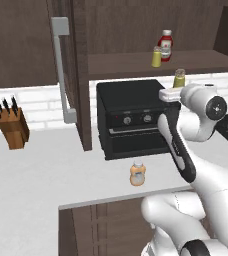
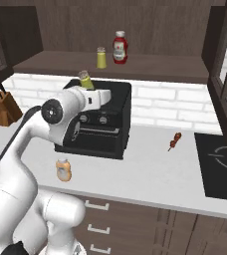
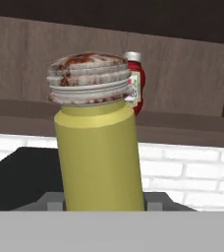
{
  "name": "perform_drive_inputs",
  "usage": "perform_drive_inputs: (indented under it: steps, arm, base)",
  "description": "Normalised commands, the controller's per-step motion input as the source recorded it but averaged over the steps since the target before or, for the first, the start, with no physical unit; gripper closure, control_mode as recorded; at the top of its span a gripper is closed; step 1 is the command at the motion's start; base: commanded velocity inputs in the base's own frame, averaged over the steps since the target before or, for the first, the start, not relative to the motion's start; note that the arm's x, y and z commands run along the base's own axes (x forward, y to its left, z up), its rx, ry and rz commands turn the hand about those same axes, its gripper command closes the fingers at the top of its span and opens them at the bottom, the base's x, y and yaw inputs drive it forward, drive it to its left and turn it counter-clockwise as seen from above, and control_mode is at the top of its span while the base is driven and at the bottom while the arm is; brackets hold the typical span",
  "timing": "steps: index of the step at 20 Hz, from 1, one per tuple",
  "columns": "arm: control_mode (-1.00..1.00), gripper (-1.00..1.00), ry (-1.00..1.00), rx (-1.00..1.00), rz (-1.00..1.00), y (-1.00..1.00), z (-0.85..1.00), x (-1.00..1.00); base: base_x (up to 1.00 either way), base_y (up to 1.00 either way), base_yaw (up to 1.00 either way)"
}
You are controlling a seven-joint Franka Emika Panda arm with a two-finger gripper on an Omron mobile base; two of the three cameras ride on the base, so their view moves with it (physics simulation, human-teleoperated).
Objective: Put the shaker and condiment bottle from the counter next to their counterparts in the cabinet.
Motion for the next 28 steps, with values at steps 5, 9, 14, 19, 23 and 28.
perform_drive_inputs:
  steps: [5, 9, 14, 19, 23, 28]
  arm:
    - [-1.00, 1.00, 0.00, 0.03, -0.12, 0.28, 0.36, -0.34]
    - [-1.00, 1.00, 0.00, 0.01, -0.10, 0.37, 0.39, -0.01]
    - [-1.00, 1.00, 0.00, 0.00, -0.05, 0.29, 0.13, 0.06]
    - [-1.00, 1.00, 0.00, 0.00, -0.06, 0.05, 0.00, 0.09]
    - [-1.00, 1.00, 0.00, 0.00, -0.09, 0.00, 0.09, 0.35]
    - [-1.00, 1.00, 0.00, 0.00, -0.11, 0.10, 0.10, 0.35]
  base:
    - [0.00, 0.00, 0.00]
    - [0.00, 0.00, 0.00]
    - [0.00, 0.00, 0.00]
    - [0.00, 0.00, 0.00]
    - [0.00, 0.00, 0.00]
    - [0.00, 0.00, 0.00]
